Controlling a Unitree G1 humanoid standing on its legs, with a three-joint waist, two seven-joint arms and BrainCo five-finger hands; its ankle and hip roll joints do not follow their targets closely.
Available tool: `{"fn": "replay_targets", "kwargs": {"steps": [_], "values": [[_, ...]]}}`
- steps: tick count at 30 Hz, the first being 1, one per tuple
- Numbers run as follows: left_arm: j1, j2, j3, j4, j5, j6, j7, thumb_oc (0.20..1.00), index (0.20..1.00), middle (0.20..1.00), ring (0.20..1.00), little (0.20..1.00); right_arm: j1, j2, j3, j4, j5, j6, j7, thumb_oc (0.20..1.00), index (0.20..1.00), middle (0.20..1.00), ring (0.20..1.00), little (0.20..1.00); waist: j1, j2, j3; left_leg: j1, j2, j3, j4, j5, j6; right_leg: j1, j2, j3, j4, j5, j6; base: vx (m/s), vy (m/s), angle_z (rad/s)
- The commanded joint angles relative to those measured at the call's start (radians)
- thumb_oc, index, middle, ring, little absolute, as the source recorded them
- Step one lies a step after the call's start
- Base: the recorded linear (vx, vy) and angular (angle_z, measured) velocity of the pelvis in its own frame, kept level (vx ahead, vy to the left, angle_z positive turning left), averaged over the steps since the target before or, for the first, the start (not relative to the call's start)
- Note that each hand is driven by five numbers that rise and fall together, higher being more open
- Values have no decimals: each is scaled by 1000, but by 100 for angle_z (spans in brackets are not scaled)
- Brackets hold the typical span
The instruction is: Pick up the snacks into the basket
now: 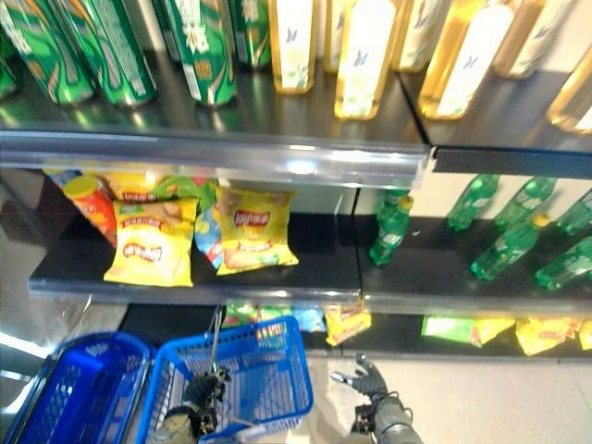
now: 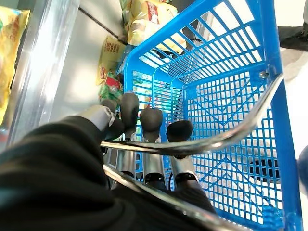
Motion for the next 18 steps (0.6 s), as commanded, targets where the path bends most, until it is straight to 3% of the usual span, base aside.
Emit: {"fn": "replay_targets", "kwargs": {"steps": [1,4,10,12,14,18], "values": [[-51,8,29,-107,-19,-95,-1,200,200,200,200,200,-29,-25,-2,-56,24,-46,4,1000,1000,1000,1000,1000,-11,5,25,-137,-4,4,190,-71,59,-52,-30,-66,192,-80,-4,-98,10,10],[-60,16,26,-130,-33,-93,12,200,200,200,200,200,-44,-27,-8,-70,46,-52,-2,1000,1000,1000,1000,1000,-13,12,49,-252,30,-2,347,-127,62,-162,-52,-61,357,-154,-21,-104,6,3],[-77,18,46,-155,-51,-99,50,200,200,200,200,200,-69,-44,16,-169,43,-63,-4,1000,1000,1000,1000,1000,-13,15,75,-392,69,-3,534,-199,68,-302,-76,-42,529,-230,-44,-71,-2,-3],[-77,18,46,-155,-51,-99,50,200,200,200,200,200,-69,-44,16,-170,43,-62,-4,1000,1000,1000,1000,1000,-13,16,73,-394,69,-4,536,-200,68,-304,-77,-42,531,-230,-44,-25,2,-9],[-69,29,56,-191,-54,-110,58,200,200,200,200,200,-61,-105,48,-339,14,-89,14,1000,1000,1000,1000,1000,-8,17,86,-459,80,-10,604,-222,69,-377,-92,-31,603,-256,-47,-29,5,-6],[-75,30,59,-179,-46,-121,66,200,200,200,200,200,-69,-156,63,-443,-34,-112,16,1000,1000,1000,1000,1000,-7,16,87,-484,82,-15,630,-235,73,-398,-98,-26,624,-268,-49,14,-2,5]]}}
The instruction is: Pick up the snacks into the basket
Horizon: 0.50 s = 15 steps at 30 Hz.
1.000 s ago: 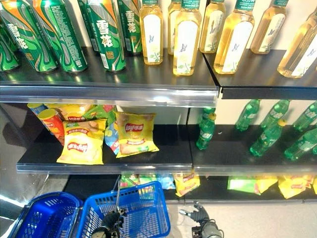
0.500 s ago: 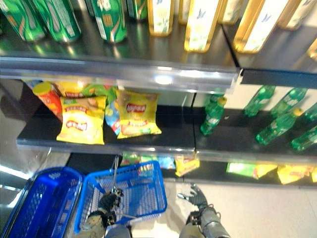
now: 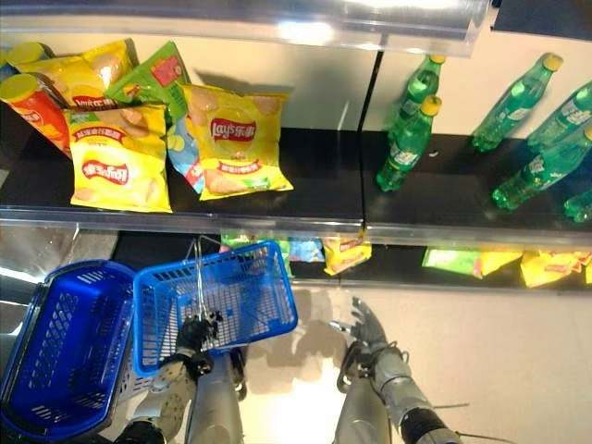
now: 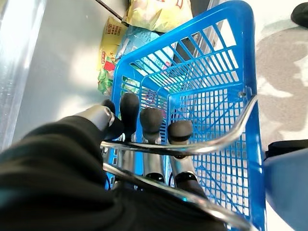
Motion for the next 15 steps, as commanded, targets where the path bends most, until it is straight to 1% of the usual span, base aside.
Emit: {"fn": "replay_targets", "kwargs": {"steps": [1,2,4,5,6,7,10,11,12,15], "values": [[24,10,-8,-80,-6,-71,16,200,200,200,200,200,0,-52,19,-127,-47,-83,15,1000,1000,1000,1000,1000,-2,3,-16,-16,-23,54,81,-67,70,54,16,-20,42,-62,34,10,-2,3],[21,11,-9,-81,-7,-75,15,200,200,200,200,200,-6,-63,18,-151,-52,-87,14,1000,1000,1000,1000,1000,-3,2,-20,-27,-29,58,65,-40,82,46,12,-32,25,-43,21,0,0,0],[27,16,-5,-84,-6,-79,13,200,200,200,200,200,-7,-102,10,-257,-55,-103,25,1000,1000,1000,1000,1000,-2,1,-22,-32,-29,57,67,-44,83,40,5,-34,32,-49,22,-6,9,3],[36,23,-4,-87,-5,-84,10,200,200,200,200,200,-2,-140,-4,-359,-48,-121,37,1000,1000,1000,1000,1000,-3,1,-26,-35,-29,54,68,-44,83,40,0,-38,33,-52,24,30,14,5],[36,22,-5,-87,-5,-84,10,200,200,200,200,200,-1,-140,-4,-360,-48,-120,37,1000,1000,1000,1000,1000,-3,1,-26,-35,-29,54,68,-44,83,40,0,-38,33,-52,24,38,9,4],[43,30,-7,-92,0,-87,7,200,200,200,200,200,-2,-170,-25,-461,-26,-135,49,1000,1000,1000,1000,1000,-3,0,-31,-35,-30,55,69,-45,83,46,-3,-44,31,-53,26,0,0,0],[50,37,-13,-101,2,-88,6,200,200,200,200,200,-6,-178,-50,-520,4,-143,52,1000,1000,1000,1000,1000,-2,0,-35,-32,-31,55,63,-43,84,53,-2,-48,26,-53,28,19,5,2],[53,39,-17,-103,-4,-86,4,200,200,200,200,200,-27,-172,-73,-551,56,-149,51,1000,1000,1000,1000,1000,0,1,-37,-28,-31,56,55,-39,84,59,-3,-54,19,-51,30,10,8,5],[53,39,-17,-103,-4,-86,4,200,200,200,200,200,-27,-172,-73,-552,57,-149,51,1000,1000,1000,1000,1000,0,1,-37,-28,-31,55,54,-38,84,59,-3,-54,19,-50,30,14,11,6],[58,44,-23,-118,-18,-83,2,200,200,200,200,200,-77,-158,-97,-588,120,-150,40,1000,1000,1000,1000,1000,5,1,-40,-22,-34,55,44,-33,85,67,-3,-61,12,-48,30,2,5,6]]}}
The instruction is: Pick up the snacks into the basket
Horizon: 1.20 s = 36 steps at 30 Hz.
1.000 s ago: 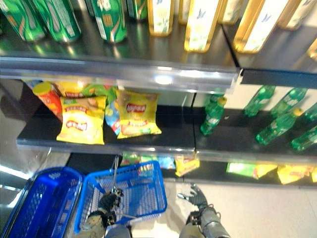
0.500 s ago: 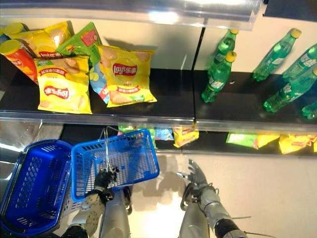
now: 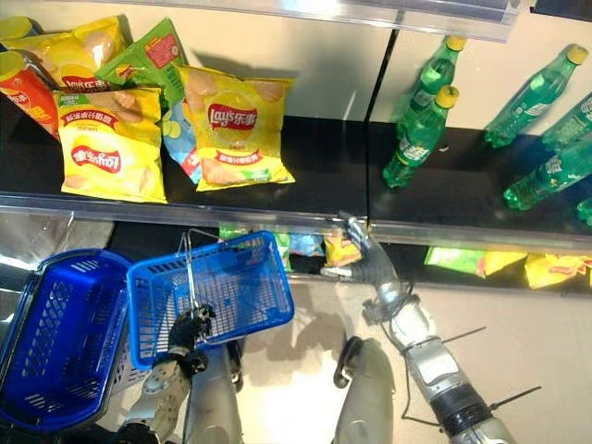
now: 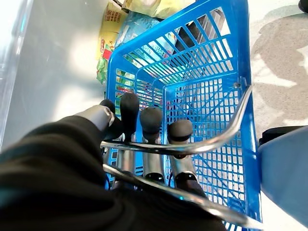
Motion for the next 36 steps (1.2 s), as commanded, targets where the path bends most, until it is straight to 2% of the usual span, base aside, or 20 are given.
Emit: {"fn": "replay_targets", "kwargs": {"steps": [1,4,5,6,7,8,9,10,13,17,22,28,31,36], "values": [[27,22,-21,-93,-19,-60,-15,200,200,200,200,200,-56,2,-43,-67,85,-62,-12,1000,1000,1000,1000,1000,7,3,-39,-7,-35,80,29,-23,93,62,5,-42,-14,-18,29,4,4,7],[30,22,-25,-92,-27,-54,-19,200,200,200,200,200,-121,11,-52,-55,73,-57,-42,1000,1000,1000,1000,1000,16,1,-39,-4,-36,78,22,-20,94,71,6,-49,-23,-11,31,25,-3,6],[33,20,-27,-90,-30,-53,-21,200,200,200,200,200,-146,13,-49,-40,66,-53,-54,1000,1000,1000,1000,1000,22,2,-38,4,-33,73,36,-47,84,77,9,-41,-9,-31,45,-1,4,5],[30,20,-28,-92,-37,-51,-22,200,200,200,200,200,-186,13,-50,-22,52,-51,-76,1000,1000,1000,1000,1000,25,0,-38,-3,-36,79,14,-17,95,75,8,-55,-31,-6,32,60,-12,4],[32,20,-30,-92,-38,-50,-23,200,200,200,200,200,-214,13,-51,-10,39,-48,-90,1000,1000,1000,1000,1000,32,0,-37,1,-33,72,31,-43,84,81,8,-48,-18,-26,46,-7,-6,6],[34,22,-29,-98,-43,-49,-23,200,200,200,200,200,-238,16,-54,1,32,-45,-101,1000,1000,1000,1000,1000,36,1,-36,-4,-33,70,33,-43,84,81,8,-53,-16,-27,46,-13,-4,4],[34,24,-31,-110,-47,-49,-26,200,200,200,200,200,-269,10,-53,14,14,-39,-116,1000,1000,1000,1000,1000,39,0,-39,-16,-39,72,13,-12,96,75,6,-66,-35,-1,33,-8,-3,9],[40,26,-35,-116,-50,-48,-32,200,200,200,200,200,-298,13,-52,43,3,-34,-131,1000,1000,1000,1000,1000,48,1,-39,-12,-35,63,30,-41,86,81,7,-60,-20,-22,47,-6,-3,8],[42,31,-39,-127,-55,-43,-35,200,200,200,200,200,-359,21,-46,99,-14,-23,-161,1000,1000,1000,1000,1000,58,3,-36,-14,-37,58,26,-37,86,85,7,-69,-25,-16,48,18,-13,6],[42,50,-49,-162,-75,-30,-34,200,200,200,200,200,-541,29,-7,266,-48,36,-208,1000,1000,1000,1000,1000,86,1,-31,-23,-40,52,14,-27,85,90,9,-83,-37,-7,46,-28,-7,6],[52,74,-64,-223,-98,-18,-42,200,200,200,200,200,-709,67,26,476,17,73,-217,1000,1000,1000,1000,1000,109,0,-22,-25,-44,49,3,-20,84,90,12,-88,-42,2,43,-25,-1,8],[63,96,-85,-282,-104,-4,-50,200,200,200,200,200,-901,114,76,741,28,115,-221,1000,1000,1000,1000,1000,127,2,-15,-32,-48,47,-3,-13,81,84,18,-87,-47,7,40,-4,0,1],[69,110,-102,-314,-112,3,-59,200,200,200,200,200,-1005,161,96,923,32,141,-214,1000,1000,1000,1000,1000,141,12,-9,-35,-52,43,-8,-9,80,78,19,-89,-43,11,40,0,0,0],[68,116,-121,-329,-122,7,-66,200,200,200,200,200,-1082,180,92,1107,21,158,-220,1000,1000,1000,1000,1000,157,24,3,-42,-62,37,-5,-8,82,76,13,-95,-33,11,44,2,-2,2]]}}
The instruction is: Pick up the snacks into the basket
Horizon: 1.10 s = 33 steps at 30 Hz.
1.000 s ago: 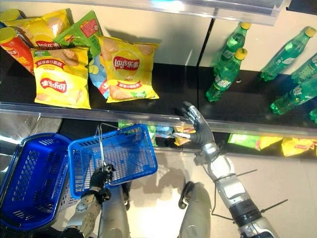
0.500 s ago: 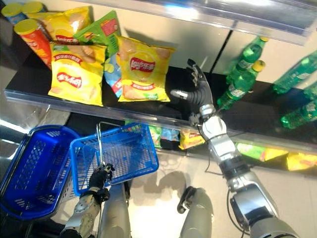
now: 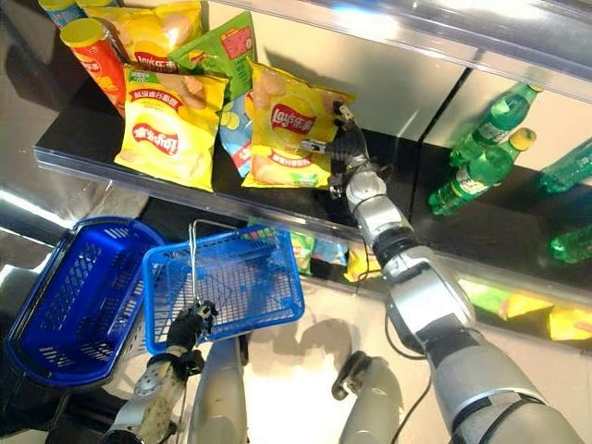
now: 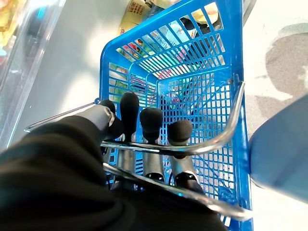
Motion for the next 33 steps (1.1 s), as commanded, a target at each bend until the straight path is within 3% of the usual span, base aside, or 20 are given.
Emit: {"fn": "replay_targets", "kwargs": {"steps": [1,12,22,23,24,25,26,33], "values": [[6,41,-53,-150,-26,-48,-29,200,200,200,200,200,-109,-15,-10,128,9,-4,-17,1000,1000,1000,1000,1000,22,34,12,-25,-52,71,9,-11,88,22,21,-26,3,8,30,10,-6,9],[-25,62,-83,-158,-10,-51,-29,200,200,200,200,200,-184,-17,15,245,-73,28,-37,1000,1000,1000,1000,1000,59,59,34,-34,-76,50,-5,3,97,21,6,-42,10,12,40,5,-7,11],[-37,67,-90,-155,1,-53,-8,200,200,200,200,200,-246,46,179,221,-401,66,-96,1000,1000,1000,1000,1000,57,59,30,-58,-88,39,-11,14,103,-6,7,-32,15,14,39,-3,2,2],[-40,65,-91,-153,3,-54,-3,200,200,200,200,200,-248,62,189,203,-438,69,-106,445,445,445,445,445,54,59,26,-59,-90,38,-13,14,104,-10,8,-31,17,13,39,0,0,0],[-40,65,-91,-153,4,-54,-3,200,200,200,200,200,-248,62,189,203,-439,69,-106,300,300,300,300,300,54,58,26,-59,-90,38,-13,14,104,-10,8,-31,17,13,39,0,0,0],[-42,66,-90,-149,3,-55,-2,200,200,200,200,200,-249,66,194,195,-457,72,-112,300,300,300,300,300,52,59,25,-60,-89,38,-13,14,104,-13,9,-29,19,13,39,0,0,0],[-47,65,-91,-149,4,-56,4,200,200,200,200,200,-249,74,190,188,-478,77,-124,200,200,200,200,200,51,59,22,-63,-91,37,-12,14,105,-17,7,-29,22,11,39,0,0,0],[-61,62,-95,-157,-8,-64,24,200,200,200,200,200,-257,89,171,179,-488,85,-151,200,200,200,200,200,46,60,15,-67,-93,35,-7,10,106,-22,3,-26,27,10,39,0,0,0]]}}
